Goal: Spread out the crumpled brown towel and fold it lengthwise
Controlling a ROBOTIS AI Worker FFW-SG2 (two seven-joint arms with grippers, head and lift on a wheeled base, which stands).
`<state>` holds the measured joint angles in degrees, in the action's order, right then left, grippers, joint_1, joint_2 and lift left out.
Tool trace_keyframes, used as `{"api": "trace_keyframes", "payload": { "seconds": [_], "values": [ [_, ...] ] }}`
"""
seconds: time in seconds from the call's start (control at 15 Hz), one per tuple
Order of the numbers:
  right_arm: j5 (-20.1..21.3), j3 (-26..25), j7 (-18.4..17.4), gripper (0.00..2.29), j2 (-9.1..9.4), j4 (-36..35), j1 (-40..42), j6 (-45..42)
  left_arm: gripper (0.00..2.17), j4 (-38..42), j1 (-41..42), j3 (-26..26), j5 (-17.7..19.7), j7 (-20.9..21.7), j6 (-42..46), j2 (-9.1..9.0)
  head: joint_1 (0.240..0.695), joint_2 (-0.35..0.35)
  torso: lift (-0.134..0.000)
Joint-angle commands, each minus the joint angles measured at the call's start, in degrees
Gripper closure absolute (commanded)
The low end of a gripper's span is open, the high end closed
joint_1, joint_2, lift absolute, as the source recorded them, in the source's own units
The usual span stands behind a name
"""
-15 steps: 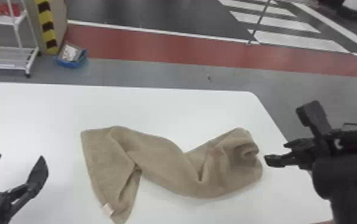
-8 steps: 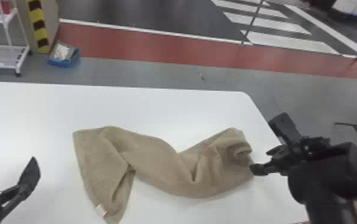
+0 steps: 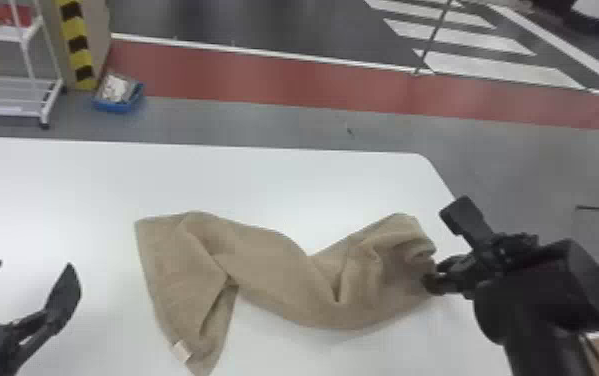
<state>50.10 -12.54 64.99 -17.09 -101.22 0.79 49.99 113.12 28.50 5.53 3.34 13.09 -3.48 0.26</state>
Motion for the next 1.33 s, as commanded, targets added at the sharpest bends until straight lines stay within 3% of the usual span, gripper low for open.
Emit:
{"api": "trace_keyframes", "payload": {
  "seconds": [0.0, 0.07, 0.13, 0.27, 0.47, 0.73, 0.8, 0.93, 1.13, 1.27],
  "values": [
    [-0.6, 0.0, 0.1, 1.15, 0.04, 0.1, 0.0, 0.2, 0.14, 0.0, 0.1, 0.1, 0.0, 0.0, 0.0, 0.0, 0.695, -0.274, -0.124],
    [-1.1, -0.6, 0.1, 1.51, 0.13, -0.2, 0.0, 0.6, 0.14, 0.0, 0.1, 0.1, 0.0, 0.0, 0.0, 0.0, 0.695, -0.272, -0.124],
    [-2.6, -1.4, 0.1, 1.71, 0.22, -1.2, 0.0, 0.8, 0.14, 0.0, 0.1, 0.0, 0.0, 0.0, 0.0, 0.0, 0.695, -0.269, -0.124],
    [-9.4, -5.3, 2.6, 1.72, 1.01, -5.0, 0.3, 2.4, 0.14, 0.0, 0.1, 0.1, 0.1, 0.0, 0.0, 0.0, 0.695, -0.268, -0.124],
    [-21.6, -12.5, 9.1, 1.71, 1.27, -15.1, 0.4, 13.1, 0.14, 0.0, 0.1, 0.2, 0.1, 0.0, 0.0, 0.0, 0.695, -0.246, -0.124],
    [-30.3, -20.5, 13.1, 1.71, 0.74, -22.7, -1.4, 25.9, 0.14, -0.4, 0.0, 0.2, 0.1, 0.0, 0.0, 0.0, 0.695, -0.216, -0.124],
    [-30.6, -21.5, 13.1, 1.71, 0.57, -22.9, -1.8, 27.1, 0.14, -0.4, -0.1, 0.1, 0.1, 0.0, 0.0, 0.0, 0.695, -0.215, -0.124],
    [-27.2, -19.5, 13.3, 1.71, -0.22, -23.1, -0.1, 26.4, 0.14, -0.5, -0.1, 0.0, 0.1, 0.0, 0.0, 0.0, 0.695, -0.228, -0.124],
    [-14.3, -10.1, 13.3, 1.7, -0.22, -21.2, 3.3, 18.2, 0.14, -0.6, -0.2, -0.1, 0.1, 0.0, 0.0, 0.0, 0.695, -0.238, -0.124],
    [-7.6, -7.6, 13.3, 1.7, -0.57, -17.1, 1.2, 13.1, 0.14, -0.5, -0.1, -0.1, 0.1, 0.4, 0.0, -0.09, 0.695, -0.231, -0.124]
  ]
}}
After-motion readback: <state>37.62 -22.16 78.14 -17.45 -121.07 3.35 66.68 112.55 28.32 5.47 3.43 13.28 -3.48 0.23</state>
